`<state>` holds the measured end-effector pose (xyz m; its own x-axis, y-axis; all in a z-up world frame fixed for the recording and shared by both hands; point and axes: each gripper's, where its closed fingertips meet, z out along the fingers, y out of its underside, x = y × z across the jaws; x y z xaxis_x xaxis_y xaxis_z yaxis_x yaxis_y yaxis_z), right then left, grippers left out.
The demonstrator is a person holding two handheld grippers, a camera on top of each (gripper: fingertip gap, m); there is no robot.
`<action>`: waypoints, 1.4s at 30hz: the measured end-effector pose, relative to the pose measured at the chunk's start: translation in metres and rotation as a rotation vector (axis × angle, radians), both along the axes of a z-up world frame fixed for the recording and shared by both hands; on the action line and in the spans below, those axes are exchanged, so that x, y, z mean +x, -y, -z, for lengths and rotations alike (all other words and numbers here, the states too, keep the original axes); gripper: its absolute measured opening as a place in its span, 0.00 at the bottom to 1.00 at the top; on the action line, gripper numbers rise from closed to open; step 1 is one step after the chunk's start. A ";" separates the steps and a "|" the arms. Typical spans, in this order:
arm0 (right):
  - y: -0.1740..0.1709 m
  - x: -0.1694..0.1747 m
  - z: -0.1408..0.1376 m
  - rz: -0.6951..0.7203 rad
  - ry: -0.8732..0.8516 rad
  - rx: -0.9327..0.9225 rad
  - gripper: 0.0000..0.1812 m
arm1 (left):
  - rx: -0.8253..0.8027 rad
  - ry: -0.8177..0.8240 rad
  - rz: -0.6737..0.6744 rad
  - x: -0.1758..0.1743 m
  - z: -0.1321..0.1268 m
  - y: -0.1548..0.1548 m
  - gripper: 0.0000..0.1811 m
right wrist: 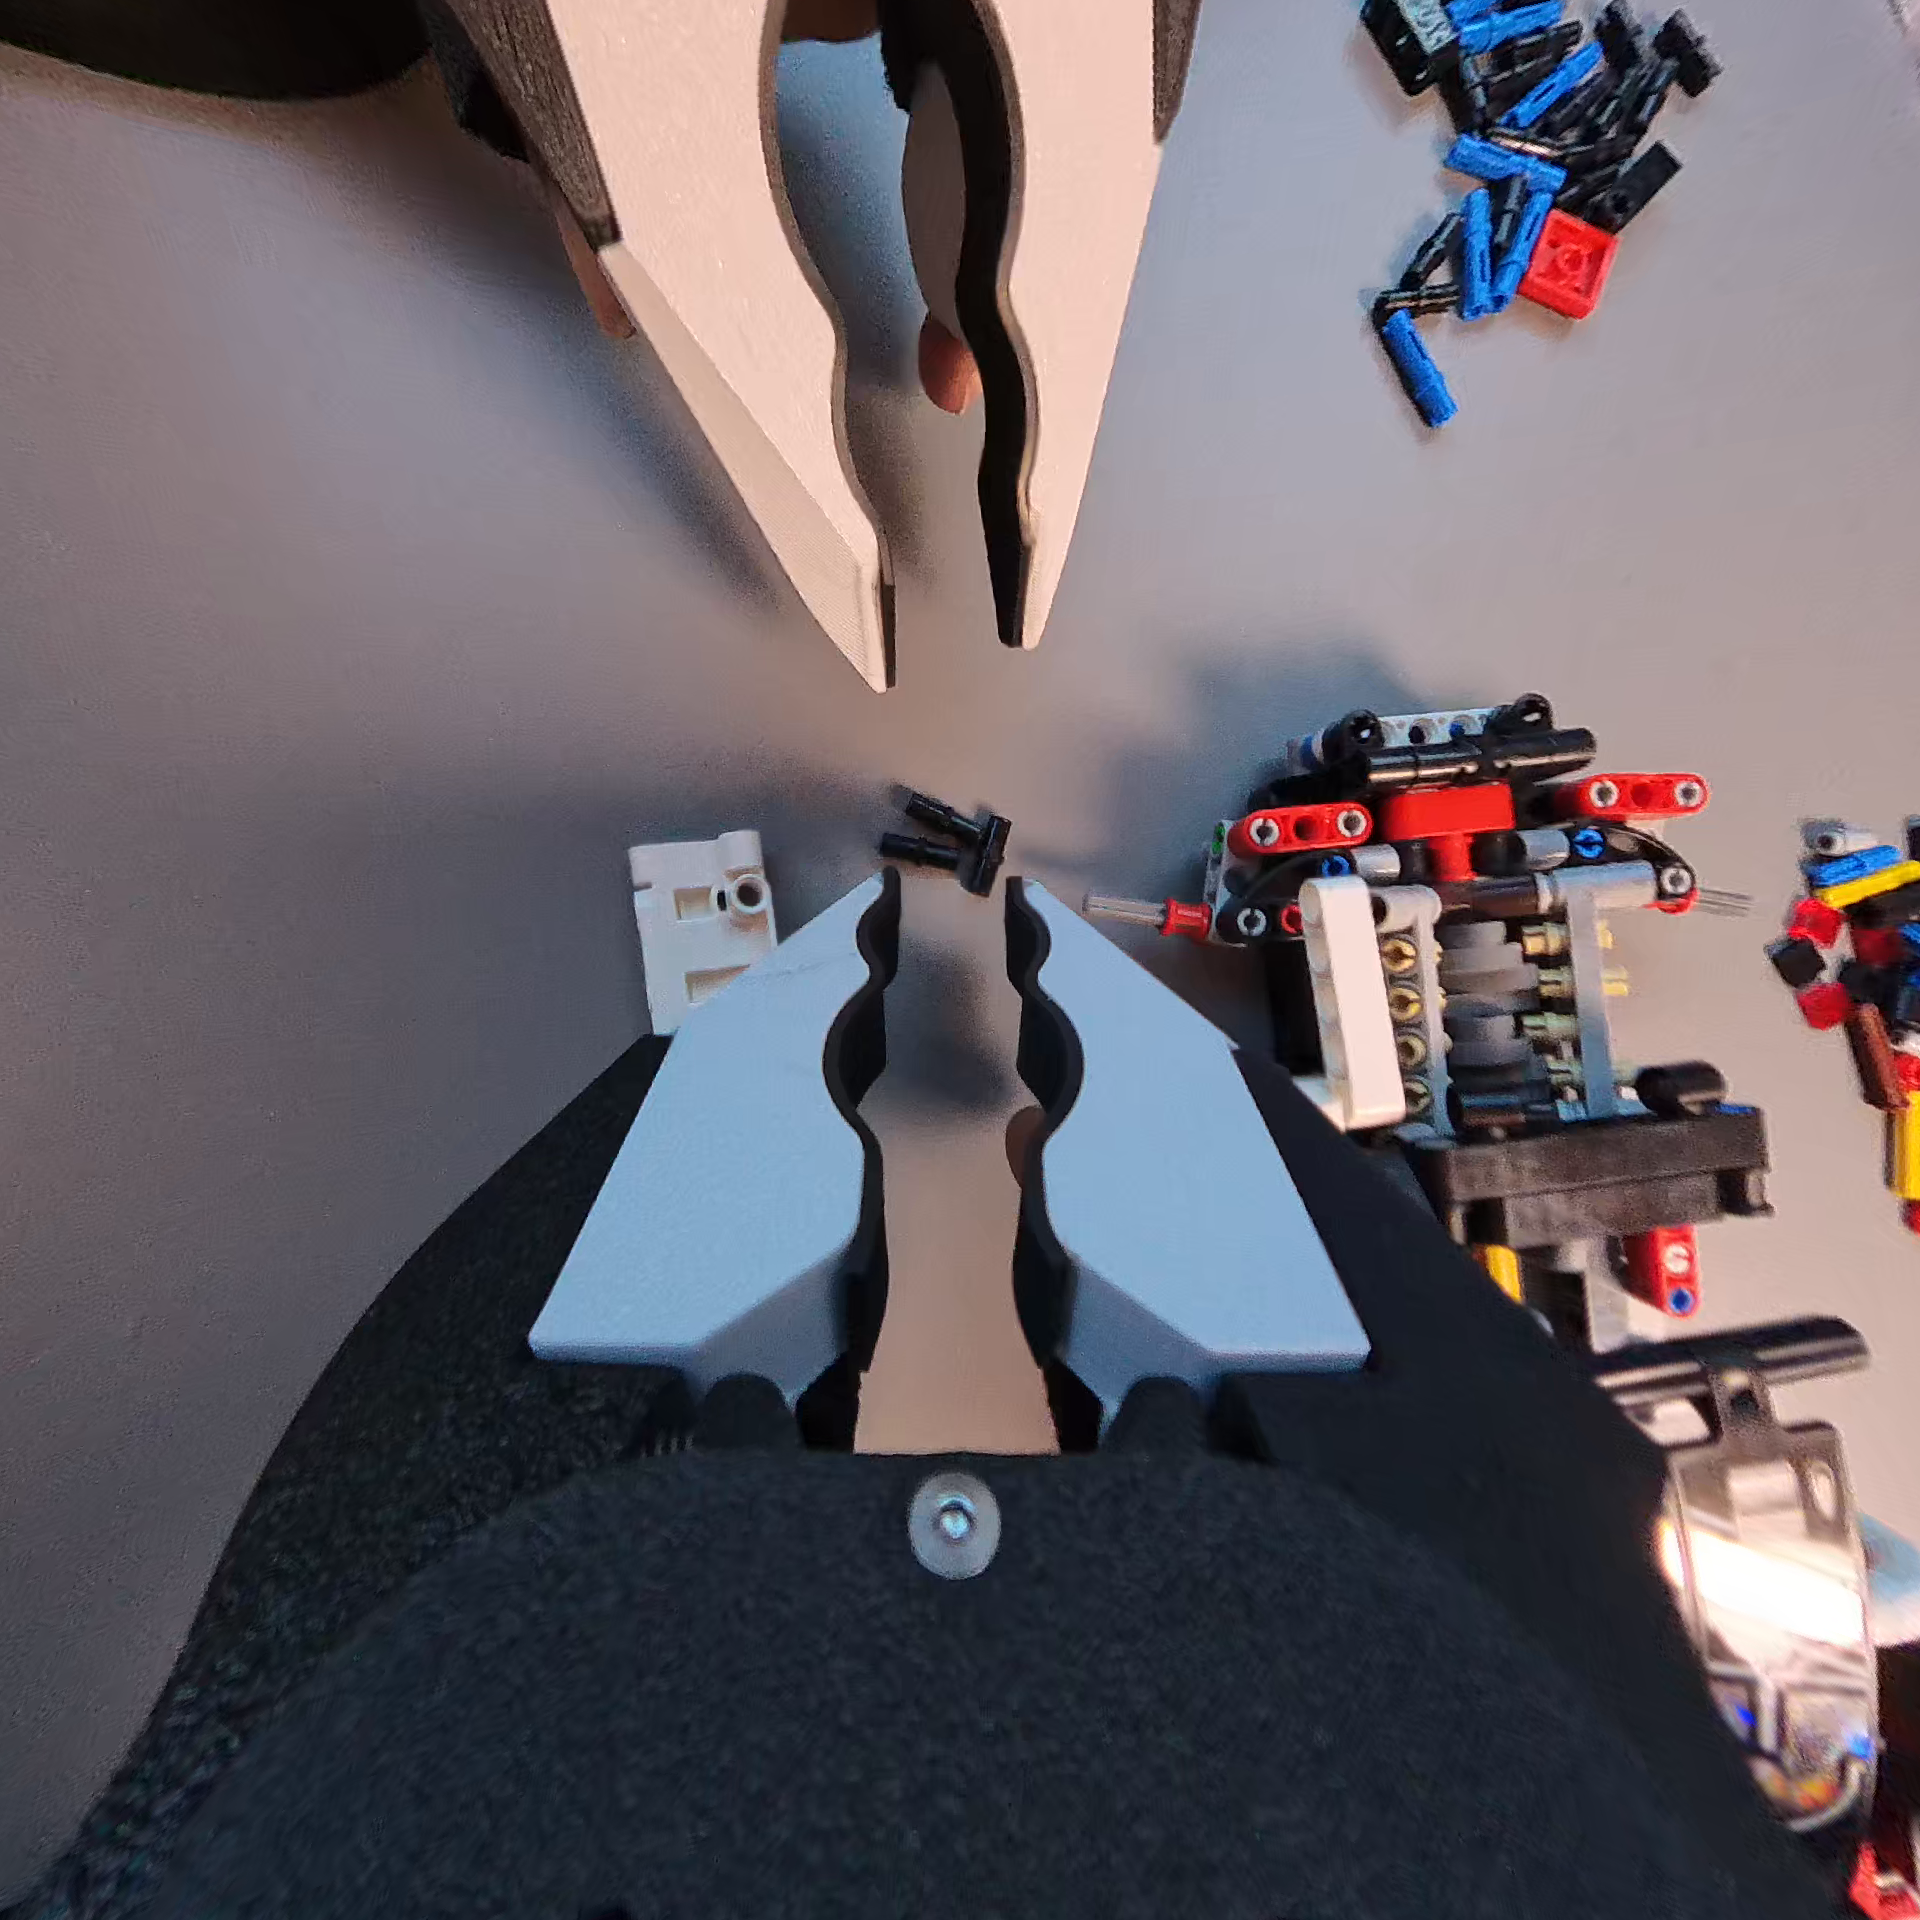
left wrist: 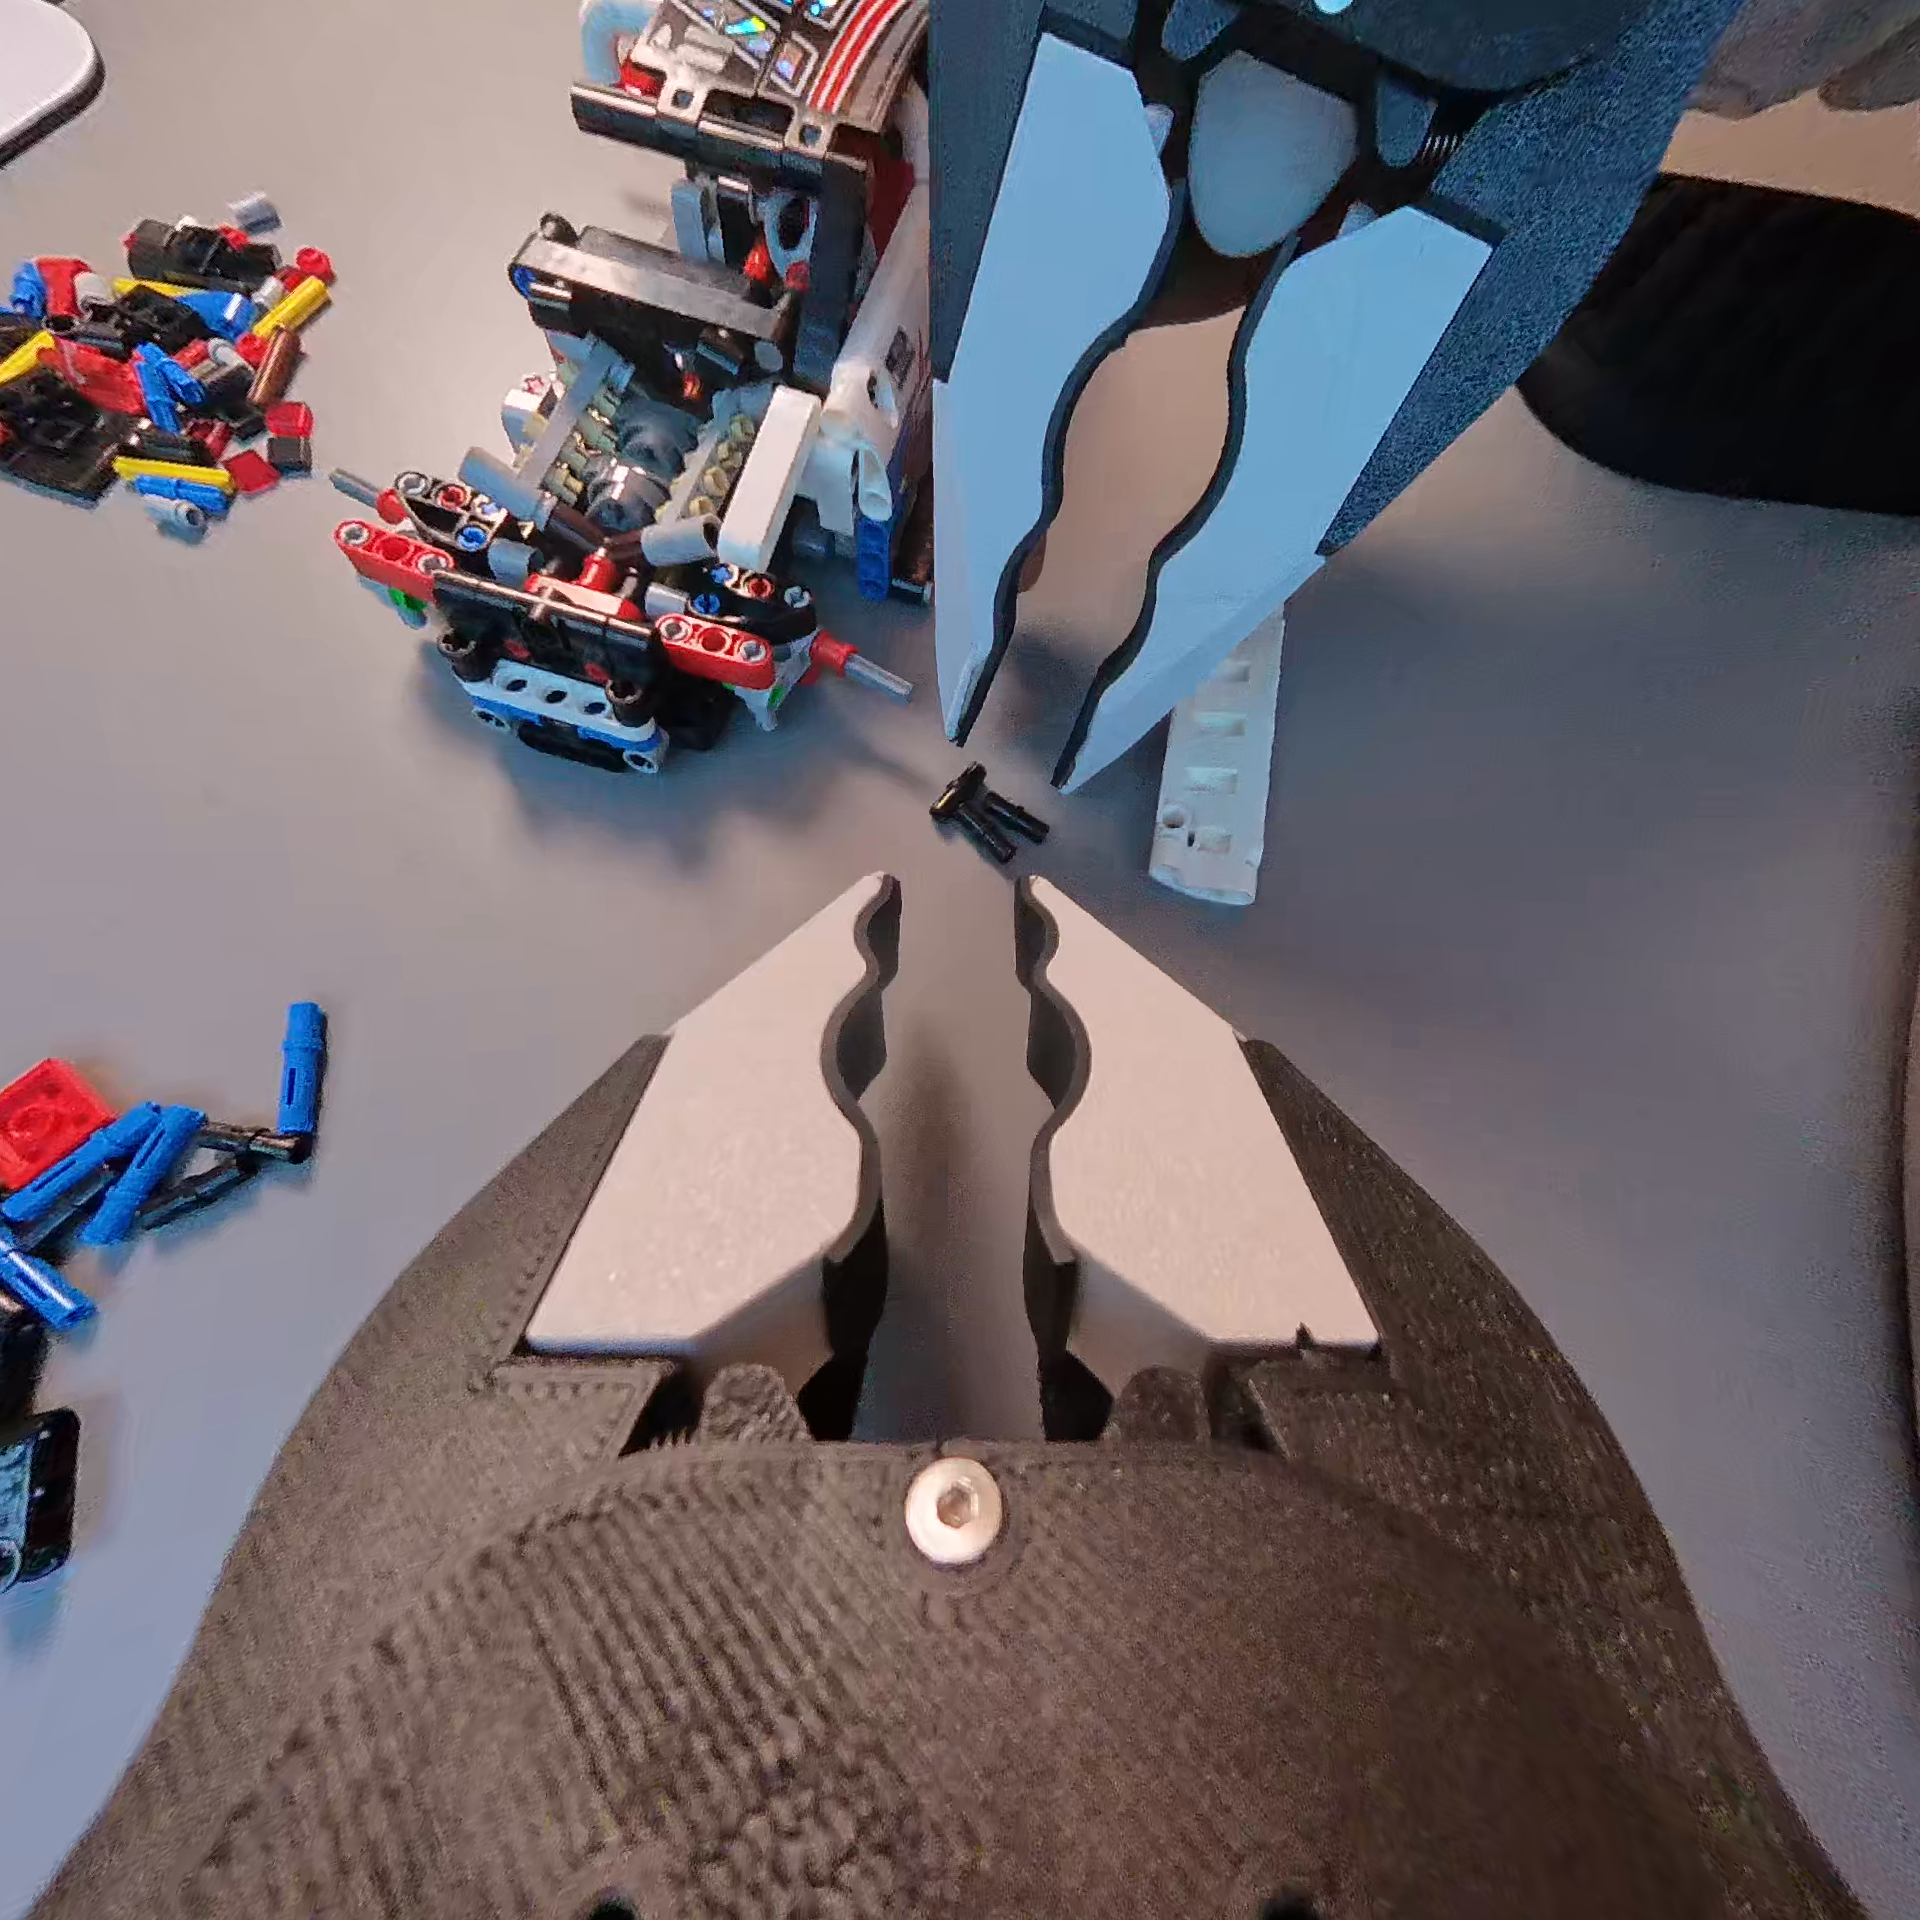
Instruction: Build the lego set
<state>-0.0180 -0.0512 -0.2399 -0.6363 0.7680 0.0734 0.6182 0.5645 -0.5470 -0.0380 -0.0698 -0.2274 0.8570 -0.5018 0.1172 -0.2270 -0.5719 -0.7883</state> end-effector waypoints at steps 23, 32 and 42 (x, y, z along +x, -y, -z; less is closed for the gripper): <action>0.014 0.007 -0.036 -0.075 -0.129 -0.071 0.01 | 0.183 0.021 0.143 0.028 -0.024 0.002 0.07; 0.029 0.023 -0.049 -0.094 -0.175 -0.100 0.01 | 0.252 0.034 0.223 0.047 -0.038 0.009 0.01; 0.039 0.024 -0.110 -0.010 -0.485 -0.425 0.01 | 0.291 0.578 0.246 0.053 -0.094 0.016 0.01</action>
